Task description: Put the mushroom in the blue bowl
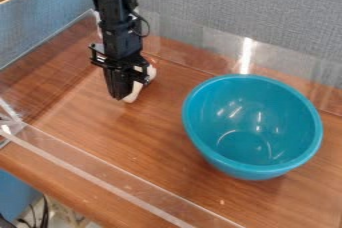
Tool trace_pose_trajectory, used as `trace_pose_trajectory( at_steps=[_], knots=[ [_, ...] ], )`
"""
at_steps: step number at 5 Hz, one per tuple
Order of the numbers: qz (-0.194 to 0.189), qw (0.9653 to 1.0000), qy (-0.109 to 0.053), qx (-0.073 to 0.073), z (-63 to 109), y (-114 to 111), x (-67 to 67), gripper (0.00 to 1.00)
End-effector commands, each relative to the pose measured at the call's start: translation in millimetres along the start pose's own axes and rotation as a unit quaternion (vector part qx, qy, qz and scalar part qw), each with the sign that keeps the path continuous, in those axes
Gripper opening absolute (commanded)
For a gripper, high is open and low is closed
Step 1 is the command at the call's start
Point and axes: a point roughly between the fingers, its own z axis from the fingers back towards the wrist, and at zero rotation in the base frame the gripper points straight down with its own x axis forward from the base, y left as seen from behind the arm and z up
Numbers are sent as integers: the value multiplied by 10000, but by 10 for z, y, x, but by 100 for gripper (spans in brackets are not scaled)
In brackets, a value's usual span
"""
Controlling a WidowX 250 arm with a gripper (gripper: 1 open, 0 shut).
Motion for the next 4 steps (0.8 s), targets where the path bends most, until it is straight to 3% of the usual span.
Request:
trace_pose_trajectory(
  at_steps=[1, 2, 4],
  knots=[
    [-29, 9993, -314, 175, 242, 47, 45, 0],
    [-51, 9992, -335, 192, 286, 76, 41, 0],
    [521, 9975, -410, 232, 172, 155, 159, 0]
  ],
)
